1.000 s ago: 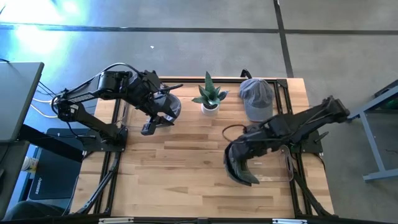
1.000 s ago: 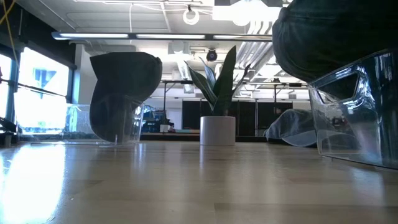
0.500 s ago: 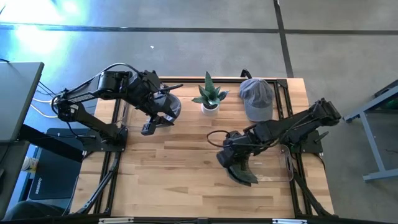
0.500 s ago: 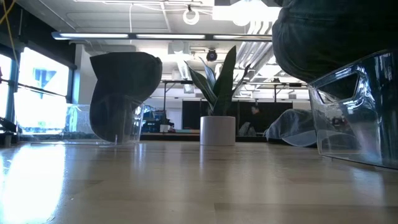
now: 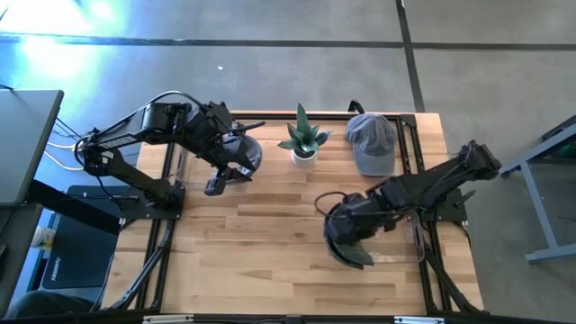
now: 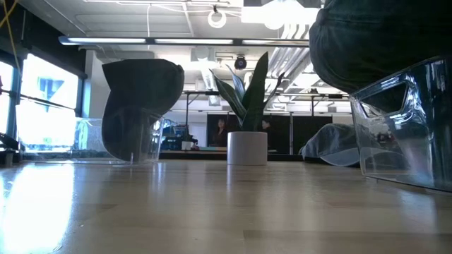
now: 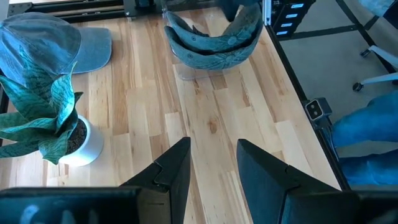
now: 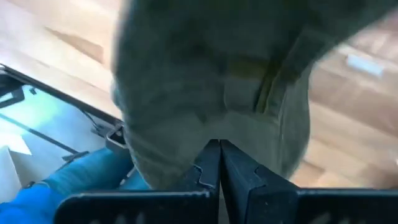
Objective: Pick & Place hat
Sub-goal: Put the black cap into the right transparent bin, then put the gray cap into the left transparent bin
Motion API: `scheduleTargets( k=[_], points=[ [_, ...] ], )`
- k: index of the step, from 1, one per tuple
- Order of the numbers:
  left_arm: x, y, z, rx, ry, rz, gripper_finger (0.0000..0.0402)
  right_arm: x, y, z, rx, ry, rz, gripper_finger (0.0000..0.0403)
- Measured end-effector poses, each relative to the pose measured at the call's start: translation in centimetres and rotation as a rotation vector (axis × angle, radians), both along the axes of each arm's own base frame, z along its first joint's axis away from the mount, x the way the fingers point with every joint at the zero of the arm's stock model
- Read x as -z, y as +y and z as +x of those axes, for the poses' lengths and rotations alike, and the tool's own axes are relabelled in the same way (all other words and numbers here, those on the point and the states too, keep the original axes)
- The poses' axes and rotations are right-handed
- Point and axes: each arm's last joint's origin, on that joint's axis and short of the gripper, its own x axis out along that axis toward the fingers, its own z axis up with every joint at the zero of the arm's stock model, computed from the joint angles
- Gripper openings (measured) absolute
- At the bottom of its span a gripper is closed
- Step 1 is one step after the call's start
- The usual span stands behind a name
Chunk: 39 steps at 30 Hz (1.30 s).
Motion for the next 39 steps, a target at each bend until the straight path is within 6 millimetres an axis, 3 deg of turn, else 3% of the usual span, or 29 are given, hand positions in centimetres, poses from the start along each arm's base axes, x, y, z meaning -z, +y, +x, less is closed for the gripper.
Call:
scheduleTargets(
  k=[5, 9, 12, 18, 25, 28, 34, 39],
  points=[
    [0.0, 0.0, 0.0, 0.001, 0.0, -0.001, 0.0126, 1.2, 1.6, 0.9, 0.002, -0.054, 0.028, 0.0004],
    [0.0, 0.0, 0.0, 0.014, -0.001, -0.014, 0.0126, 1.7, 1.5, 1.9, 0.039, -0.179, -0.002, 0.0001],
    [0.0, -0.1, 0.0, 0.018, -0.001, -0.018, 0.0126, 2.0, 1.2, 2.1, 0.033, -0.17, 0.011, 0.0003],
    [0.0, -0.1, 0.0, 0.018, -0.001, -0.018, 0.0126, 1.2, 0.4, 0.7, 0.035, -0.111, 0.025, 0.0002],
    [0.0, -0.1, 0.0, 0.016, 0.001, -0.02, 0.0126, -2.8, -1.7, -3.0, 0.138, -0.273, -0.074, 0.0002],
    [0.0, -0.1, 0.0, 0.015, 0.002, -0.019, 0.0126, -4.7, -3.0, -4.9, 0.182, -0.411, -0.196, 0.0001],
    [0.0, -0.1, 0.0, 0.012, -0.001, -0.015, 0.0126, -7.7, -5.5, -7.5, 0.199, -0.673, -0.66, 0.0006],
    [0.1, 0.2, 0.9, -0.036, -0.022, 0.029, 0.0126, -8.8, -7.8, -8.0, 0.114, -0.675, -0.926, 0.0006]
  ],
)
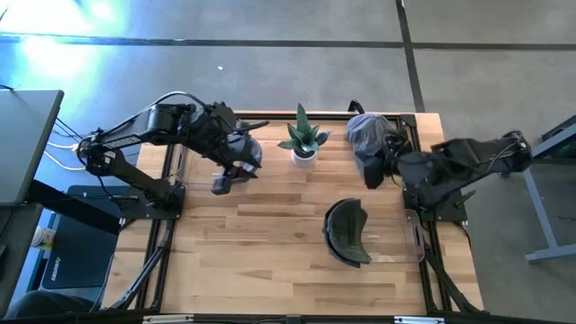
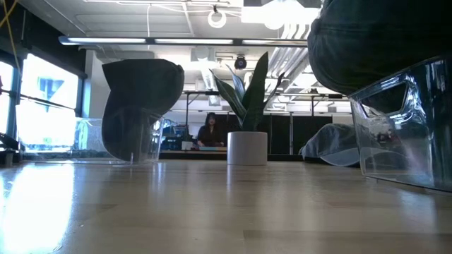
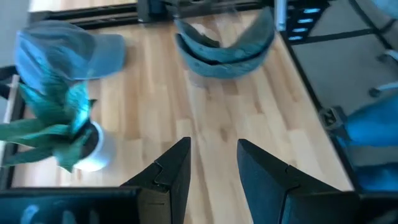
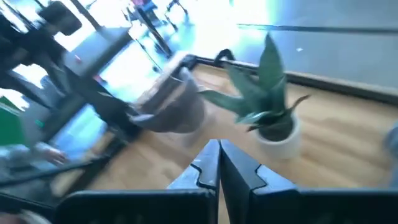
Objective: Pick & Place hat
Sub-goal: Put the gray cap into the left transparent bin
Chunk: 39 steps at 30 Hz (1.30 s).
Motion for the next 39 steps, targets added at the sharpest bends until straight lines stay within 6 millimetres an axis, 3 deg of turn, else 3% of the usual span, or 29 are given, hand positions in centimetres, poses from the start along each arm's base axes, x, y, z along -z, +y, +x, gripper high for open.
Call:
scheduleTargets(
  k=[8, 15, 21, 27, 35, 39],
  points=[
    [-0.5, 0.4, 2.8, -0.084, -0.158, 0.029, 0.0126, 1.8, -8.5, -1.0, -0.042, 0.399, 0.008, 0.0051],
    [-0.5, 1.6, 6.2, -0.225, -0.297, 0.065, 0.0126, 4.7, -17.9, -1.8, -0.167, 0.588, 0.112, 0.0152],
    [0.3, 4.4, 7.6, -0.334, -0.281, -0.1, 0.0126, 9.2, -25.0, -2.6, -0.201, 0.749, 0.214, 0.0255],
    [1.1, 6.7, 7.8, -0.332, -0.239, -0.213, 0.0126, 12.7, -29.3, -3.3, -0.226, 0.819, 0.261, 0.0313],
    [1.3, 7.4, 7.8, -0.265, -0.223, -0.268, 0.0126, 15.1, -33.0, -5.3, -0.192, 0.801, 0.255, 0.0315],
    [1.4, 7.3, 7.8, -0.239, -0.211, -0.262, 0.0126, 16.7, -34.4, -6.5, -0.215, 0.696, 0.338, 0.0314]
  ],
)
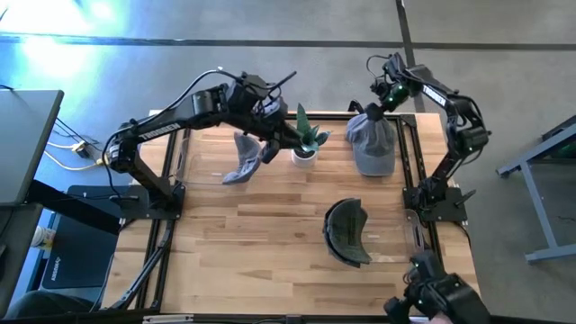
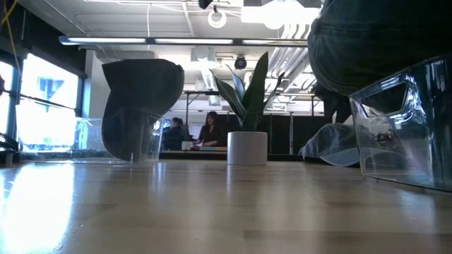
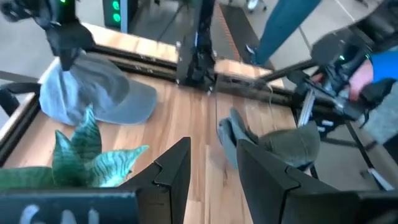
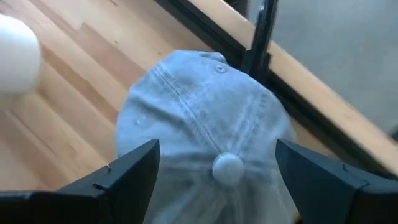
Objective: Pick & Place hat
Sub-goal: Put the gray cap into the left transparent bin
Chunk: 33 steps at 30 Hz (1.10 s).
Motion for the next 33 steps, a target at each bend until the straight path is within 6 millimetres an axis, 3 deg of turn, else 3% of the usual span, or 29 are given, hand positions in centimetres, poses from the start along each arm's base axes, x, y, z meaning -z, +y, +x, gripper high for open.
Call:
scheduleTargets(
  k=[5, 12, 17, 25, 29, 33],
  points=[
    [0.0, -0.1, 0.0, 0.041, -0.001, -0.02, 0.0126, 1.8, -0.7, -0.1, 0.021, 0.0, 0.083, 0.0314],
    [0.0, -0.2, -0.1, 0.06, -0.002, -0.031, 0.0126, 2.5, 0.9, 0.8, -0.15, 0.011, 0.213, 0.0304],
    [0.1, -0.2, -0.1, 0.06, 0.002, -0.032, 0.0126, 1.8, 2.6, 1.3, -0.273, 0.037, 0.272, 0.0237],
    [0.1, -0.3, -0.1, 0.083, 0.008, -0.047, 0.0126, 0.7, 4.8, 1.9, -0.406, 0.169, 0.317, 0.0047],
    [0.1, -0.3, -0.1, 0.079, 0.009, -0.044, 0.0126, -0.1, 6.0, 2.4, -0.451, 0.185, 0.324, 0.0048],
    [0.1, -0.1, -0.1, 0.021, 0.014, 0.011, 0.0126, -2.2, 7.2, 2.7, -0.373, 0.166, 0.274, 0.0052]
  ],
)
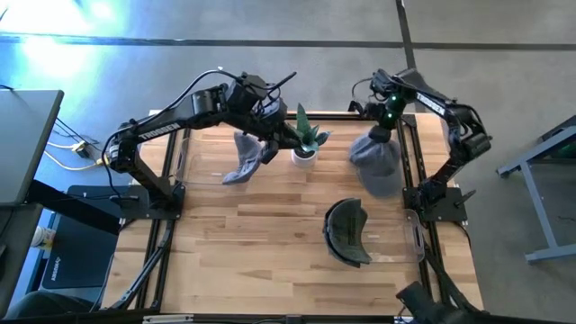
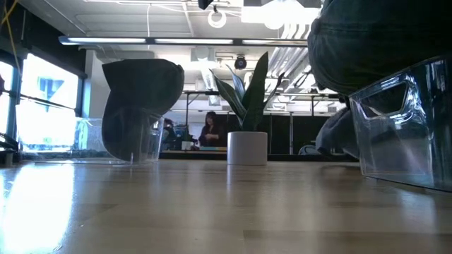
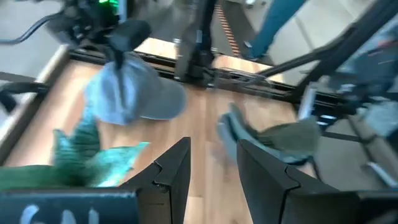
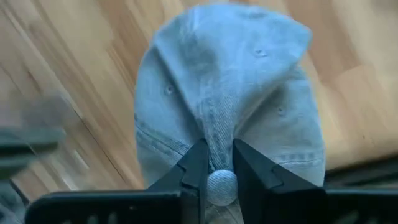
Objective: Pick & Place hat
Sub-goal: Put the gray cap into the left transparent bin
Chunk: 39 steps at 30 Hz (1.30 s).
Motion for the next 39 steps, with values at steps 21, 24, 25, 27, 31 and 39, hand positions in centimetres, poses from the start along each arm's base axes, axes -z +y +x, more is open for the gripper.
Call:
scheduleTargets(
  k=[21, 24, 25, 27, 31, 39],
  points=[
    [-3.9, 0.5, 1.1, 0.025, -0.431, 0.416, 0.0127, -16.1, 9.5, 0.5, 0.439, -0.811, -0.271, 0.0051],
    [-4.0, 0.7, 2.1, 0.055, -0.5, 0.47, 0.0138, -17.3, 10.4, 1.2, 0.417, -0.927, -0.272, 0.0051],
    [-3.8, 0.7, 2.4, 0.062, -0.497, 0.482, 0.0146, -17.7, 10.7, 1.6, 0.403, -0.962, -0.272, 0.0051],
    [-3.0, 1.0, 3.2, 0.049, -0.476, 0.492, 0.0167, -18.3, 11.2, 2.3, 0.371, -1.025, -0.266, 0.0051],
    [-2.1, 1.5, 4.3, 0.001, -0.443, 0.502, 0.0232, -19.2, 12.2, 3.6, 0.31, -1.132, -0.255, 0.0051],
    [-0.6, 1.3, 5.6, -0.258, -0.304, 0.572, 0.0349, -20.2, 13.4, 4.7, 0.241, -1.234, -0.247, 0.0051]
  ],
)
